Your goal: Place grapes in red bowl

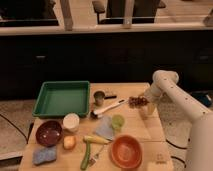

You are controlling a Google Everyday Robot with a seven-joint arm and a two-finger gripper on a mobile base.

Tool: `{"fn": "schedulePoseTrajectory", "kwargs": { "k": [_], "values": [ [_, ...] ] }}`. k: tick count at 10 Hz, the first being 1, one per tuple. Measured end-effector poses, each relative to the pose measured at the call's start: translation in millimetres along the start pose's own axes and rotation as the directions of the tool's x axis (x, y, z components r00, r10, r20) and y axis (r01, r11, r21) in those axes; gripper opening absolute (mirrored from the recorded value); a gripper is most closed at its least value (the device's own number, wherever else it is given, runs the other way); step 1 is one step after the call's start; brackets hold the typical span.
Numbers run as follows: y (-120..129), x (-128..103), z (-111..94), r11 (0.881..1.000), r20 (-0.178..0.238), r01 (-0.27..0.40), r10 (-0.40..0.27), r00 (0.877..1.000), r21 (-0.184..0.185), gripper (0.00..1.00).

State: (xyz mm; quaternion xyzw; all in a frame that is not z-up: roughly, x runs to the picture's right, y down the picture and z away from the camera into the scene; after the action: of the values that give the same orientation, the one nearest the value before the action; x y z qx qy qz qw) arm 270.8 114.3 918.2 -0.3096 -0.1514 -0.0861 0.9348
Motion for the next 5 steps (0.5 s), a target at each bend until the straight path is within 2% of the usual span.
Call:
{"fn": "schedulePoseTrajectory", "kwargs": {
  "k": [5],
  "values": [
    [0.8,0.8,4.3,1.0,0.012,0.003,-0.003,1.0,-0.013,0.8]
  ]
}}
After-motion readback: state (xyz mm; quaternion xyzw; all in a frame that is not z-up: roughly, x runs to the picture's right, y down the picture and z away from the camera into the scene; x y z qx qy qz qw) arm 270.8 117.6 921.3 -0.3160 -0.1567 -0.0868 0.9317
